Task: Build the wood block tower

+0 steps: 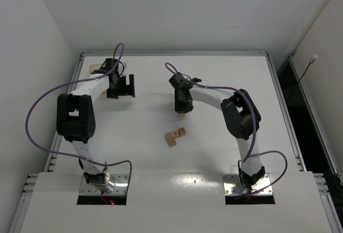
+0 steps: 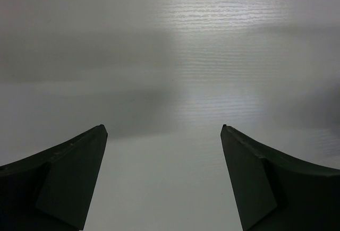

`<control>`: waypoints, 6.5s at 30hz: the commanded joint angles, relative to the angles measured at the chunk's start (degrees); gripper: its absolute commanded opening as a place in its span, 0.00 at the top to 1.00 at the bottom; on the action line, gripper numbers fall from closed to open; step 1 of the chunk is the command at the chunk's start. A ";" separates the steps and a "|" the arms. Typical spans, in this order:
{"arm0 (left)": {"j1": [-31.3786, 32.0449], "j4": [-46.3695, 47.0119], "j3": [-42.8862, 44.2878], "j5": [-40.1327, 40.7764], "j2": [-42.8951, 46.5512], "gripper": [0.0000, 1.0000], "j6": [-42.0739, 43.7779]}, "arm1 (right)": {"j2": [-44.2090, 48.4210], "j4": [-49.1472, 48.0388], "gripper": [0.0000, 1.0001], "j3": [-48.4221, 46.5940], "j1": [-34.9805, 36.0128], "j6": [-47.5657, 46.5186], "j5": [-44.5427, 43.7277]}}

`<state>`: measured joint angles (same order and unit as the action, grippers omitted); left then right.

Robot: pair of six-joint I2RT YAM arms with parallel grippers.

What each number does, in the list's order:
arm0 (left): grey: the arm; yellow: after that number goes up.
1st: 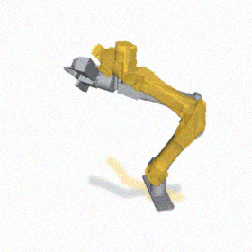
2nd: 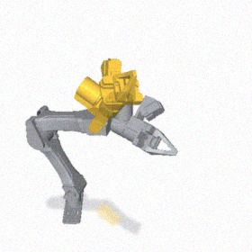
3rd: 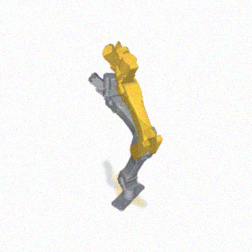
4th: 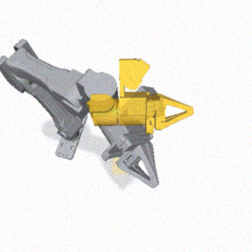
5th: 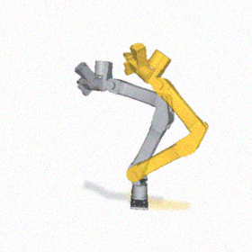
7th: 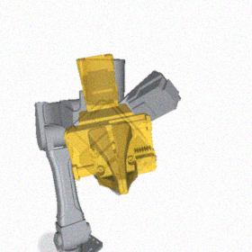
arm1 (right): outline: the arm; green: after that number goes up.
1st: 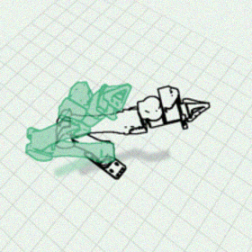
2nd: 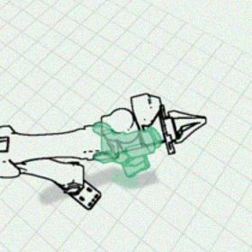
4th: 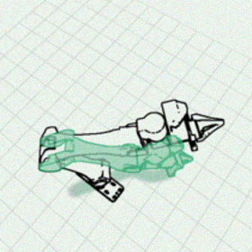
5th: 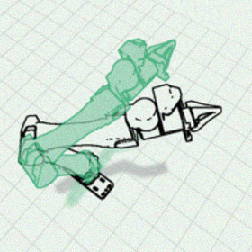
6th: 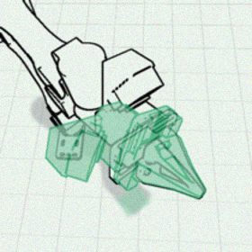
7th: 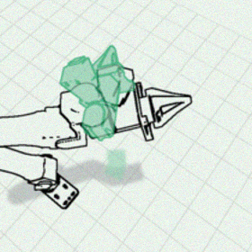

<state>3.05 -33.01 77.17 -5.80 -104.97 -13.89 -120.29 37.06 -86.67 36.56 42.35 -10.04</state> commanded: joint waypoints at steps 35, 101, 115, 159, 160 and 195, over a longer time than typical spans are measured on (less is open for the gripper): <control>-2.17 -0.03 1.76 -2.46 -0.94 0.14 0.88 | -5.04 -3.40 0.80 -3.68 1.24 -0.51 -6.13; 49.69 0.05 1.85 5.19 0.73 0.23 12.75 | 55.51 -7.97 0.02 38.86 -41.56 -44.63 -5.17; 49.69 1.20 2.38 0.27 -5.68 0.31 14.33 | 50.51 -7.97 0.02 36.58 -46.58 -44.63 -1.04; 46.70 -16.47 31.02 23.47 -12.09 1.00 -23.10 | 48.92 -5.59 0.05 33.85 -47.37 -40.33 6.88; 46.09 -16.47 31.03 23.47 -12.10 1.00 -23.72 | 48.92 -5.59 0.06 33.85 -47.37 -39.63 6.88; 38.52 -14.62 31.03 18.46 -19.39 1.00 -35.15 | 46.20 -5.07 0.06 33.23 -47.89 -36.81 11.63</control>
<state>41.89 -49.10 108.16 14.37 -123.33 -47.99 -74.00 32.34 -51.51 -11.11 4.58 0.36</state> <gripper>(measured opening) 0.308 0.946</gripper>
